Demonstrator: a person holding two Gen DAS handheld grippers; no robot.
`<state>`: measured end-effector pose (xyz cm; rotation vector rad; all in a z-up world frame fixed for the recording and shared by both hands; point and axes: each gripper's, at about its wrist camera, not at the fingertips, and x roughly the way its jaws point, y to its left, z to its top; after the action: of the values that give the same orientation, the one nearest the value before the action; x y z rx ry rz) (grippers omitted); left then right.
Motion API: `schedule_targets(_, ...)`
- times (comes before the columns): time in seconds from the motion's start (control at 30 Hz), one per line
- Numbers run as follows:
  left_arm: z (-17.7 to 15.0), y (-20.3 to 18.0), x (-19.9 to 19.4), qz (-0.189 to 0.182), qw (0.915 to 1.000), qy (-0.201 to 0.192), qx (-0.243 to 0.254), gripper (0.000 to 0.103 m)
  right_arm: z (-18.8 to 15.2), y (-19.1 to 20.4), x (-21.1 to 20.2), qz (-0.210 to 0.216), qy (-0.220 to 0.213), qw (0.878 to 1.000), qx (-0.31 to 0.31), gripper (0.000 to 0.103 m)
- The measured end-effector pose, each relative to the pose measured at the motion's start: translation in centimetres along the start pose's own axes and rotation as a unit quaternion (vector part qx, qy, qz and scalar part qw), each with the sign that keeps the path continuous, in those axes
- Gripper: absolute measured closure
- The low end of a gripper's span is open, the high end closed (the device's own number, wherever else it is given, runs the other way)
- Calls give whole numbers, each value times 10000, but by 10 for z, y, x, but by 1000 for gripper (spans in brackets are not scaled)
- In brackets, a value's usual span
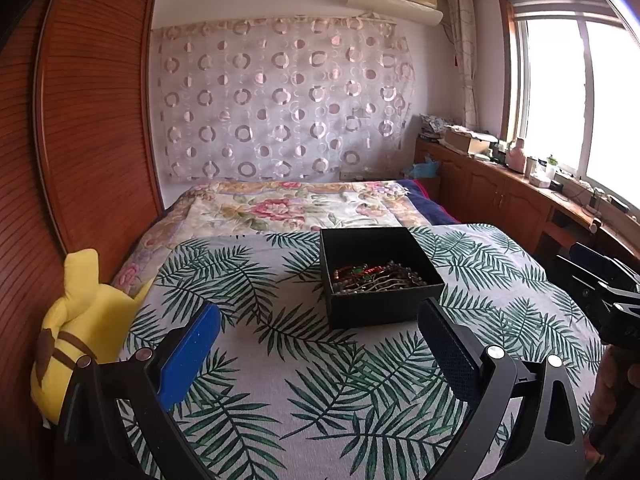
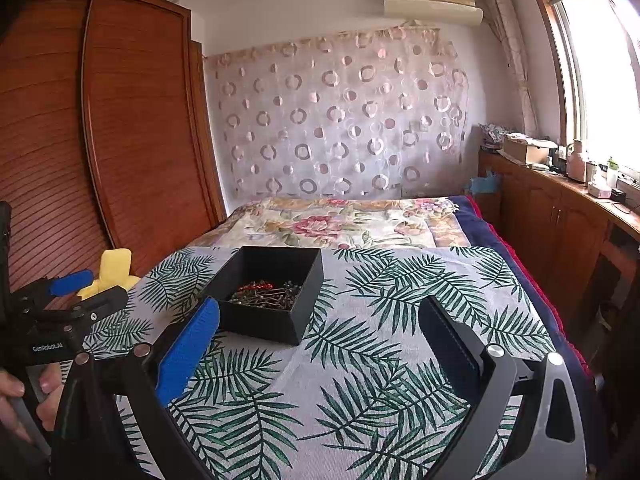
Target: Organize jewelry
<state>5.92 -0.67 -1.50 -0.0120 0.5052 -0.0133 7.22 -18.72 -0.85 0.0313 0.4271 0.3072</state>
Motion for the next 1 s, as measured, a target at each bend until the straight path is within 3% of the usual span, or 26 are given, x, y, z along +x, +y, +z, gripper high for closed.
schedule_targets(1.0,9,-5,-10,-20,9999,-151,28,8,3,-2,0,-55,-14,10000,32,2)
